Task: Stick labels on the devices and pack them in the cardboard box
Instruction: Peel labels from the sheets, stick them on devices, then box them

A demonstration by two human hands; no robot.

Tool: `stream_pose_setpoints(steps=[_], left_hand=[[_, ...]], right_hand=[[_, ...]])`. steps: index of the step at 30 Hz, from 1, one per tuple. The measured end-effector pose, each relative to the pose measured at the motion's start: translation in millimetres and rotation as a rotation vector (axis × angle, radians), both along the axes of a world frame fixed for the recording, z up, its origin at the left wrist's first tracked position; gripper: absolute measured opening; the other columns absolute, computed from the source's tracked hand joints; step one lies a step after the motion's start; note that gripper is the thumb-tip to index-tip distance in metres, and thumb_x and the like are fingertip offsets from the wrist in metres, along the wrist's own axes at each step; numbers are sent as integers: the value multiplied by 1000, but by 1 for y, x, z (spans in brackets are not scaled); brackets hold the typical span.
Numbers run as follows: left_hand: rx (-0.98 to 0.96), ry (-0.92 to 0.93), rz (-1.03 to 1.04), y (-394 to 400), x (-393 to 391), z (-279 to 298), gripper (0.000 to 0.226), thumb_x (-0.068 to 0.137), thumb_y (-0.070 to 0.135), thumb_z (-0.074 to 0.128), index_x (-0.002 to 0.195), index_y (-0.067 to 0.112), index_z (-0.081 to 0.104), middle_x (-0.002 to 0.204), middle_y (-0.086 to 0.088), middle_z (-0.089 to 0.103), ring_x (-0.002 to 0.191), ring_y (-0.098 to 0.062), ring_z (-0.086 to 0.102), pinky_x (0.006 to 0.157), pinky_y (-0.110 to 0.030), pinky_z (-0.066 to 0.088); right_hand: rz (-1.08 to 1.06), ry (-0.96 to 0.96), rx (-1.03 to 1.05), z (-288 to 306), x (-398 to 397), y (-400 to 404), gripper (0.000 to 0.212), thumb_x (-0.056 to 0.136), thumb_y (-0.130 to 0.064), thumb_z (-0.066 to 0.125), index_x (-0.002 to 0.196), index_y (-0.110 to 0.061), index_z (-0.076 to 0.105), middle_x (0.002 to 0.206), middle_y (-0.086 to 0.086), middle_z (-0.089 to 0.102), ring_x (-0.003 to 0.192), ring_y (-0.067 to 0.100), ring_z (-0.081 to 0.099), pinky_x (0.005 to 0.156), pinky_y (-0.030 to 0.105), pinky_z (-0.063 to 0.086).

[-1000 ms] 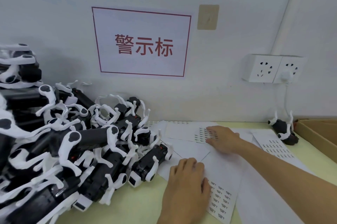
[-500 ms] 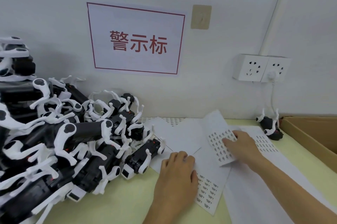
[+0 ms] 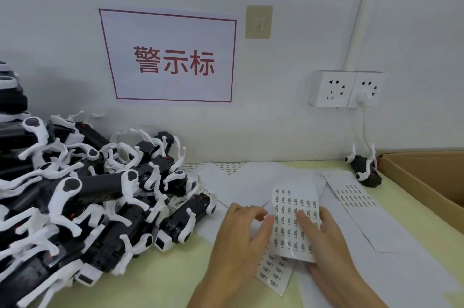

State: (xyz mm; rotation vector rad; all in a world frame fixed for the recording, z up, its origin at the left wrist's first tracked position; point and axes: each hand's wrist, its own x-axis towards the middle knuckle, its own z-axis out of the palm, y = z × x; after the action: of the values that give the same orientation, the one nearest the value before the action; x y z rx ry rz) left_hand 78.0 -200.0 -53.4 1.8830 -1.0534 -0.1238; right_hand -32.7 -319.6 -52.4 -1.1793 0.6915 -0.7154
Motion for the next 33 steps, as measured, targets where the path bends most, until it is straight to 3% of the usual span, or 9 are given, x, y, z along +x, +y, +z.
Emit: stream_pose_setpoints(steps=[4, 8, 12, 15, 17, 24, 28, 31, 33], left_hand=[[-149, 445, -26, -10, -9, 9, 6, 97, 30, 64, 92, 27, 62, 90, 7, 75, 79, -9, 71, 64, -26, 57], [-218, 586, 66, -9, -4, 12, 10, 93, 18, 69, 86, 20, 62, 87, 2, 76, 75, -14, 73, 61, -26, 57], [-207, 525, 50, -2, 8, 16, 13, 89, 8, 73, 84, 18, 65, 71, -1, 70, 61, -14, 67, 54, -26, 53], [-154, 527, -28, 2, 13, 16, 17, 87, 2, 73, 81, 16, 69, 75, -14, 68, 63, -15, 65, 55, -27, 53], [-111, 545, -56, 3, 14, 16, 20, 87, 2, 74, 79, 20, 72, 74, -4, 69, 64, -13, 67, 56, -25, 52], [-127, 363, 100, 1, 15, 12, 21, 88, 12, 75, 71, 23, 72, 68, 2, 71, 55, -4, 61, 52, -18, 49], [-101, 196, 149, 3, 15, 9, 24, 90, 17, 74, 70, 30, 67, 68, 15, 67, 63, 5, 62, 56, -10, 46], [-78, 66, 169, 5, 20, 5, 20, 92, 15, 71, 76, 27, 68, 79, 9, 64, 82, 11, 59, 71, -4, 45], [-26, -20, 171, 5, 24, 0, 13, 94, 17, 68, 84, 25, 69, 88, 10, 59, 84, 10, 56, 75, -7, 46]], right_hand=[[76, -30, -18, -1, 4, 6, 14, 96, -21, 62, 110, -24, 64, 101, 8, 77, 89, 31, 75, 75, 54, 60], [120, -7, -100, -1, 1, 4, 18, 93, -14, 66, 105, -26, 71, 103, 6, 77, 96, 27, 74, 86, 53, 58], [161, -43, -101, 1, -1, 4, 19, 87, -15, 71, 106, -16, 73, 108, 7, 76, 102, 26, 73, 93, 50, 54], [112, -73, -34, -2, -3, 4, 52, 72, -31, 84, 115, -8, 67, 109, 10, 75, 104, 29, 72, 98, 55, 51], [53, -63, -56, -4, -4, 3, 58, 66, -35, 90, 115, -14, 67, 108, 7, 76, 103, 27, 72, 98, 55, 50], [1, -59, -139, -8, -3, 4, 39, 65, -41, 89, 101, -36, 73, 103, -2, 77, 97, 18, 74, 92, 50, 55], [-33, -45, -121, -11, -1, 4, 41, 61, -43, 84, 99, -35, 73, 100, -4, 77, 93, 16, 75, 87, 48, 57], [-41, 10, -139, -12, 0, 5, 22, 73, -31, 83, 94, -31, 75, 95, -4, 78, 88, 15, 75, 80, 43, 58], [-51, 78, -146, -11, -1, 4, 11, 82, -25, 79, 89, -17, 77, 88, -1, 78, 84, 17, 75, 78, 42, 59]])
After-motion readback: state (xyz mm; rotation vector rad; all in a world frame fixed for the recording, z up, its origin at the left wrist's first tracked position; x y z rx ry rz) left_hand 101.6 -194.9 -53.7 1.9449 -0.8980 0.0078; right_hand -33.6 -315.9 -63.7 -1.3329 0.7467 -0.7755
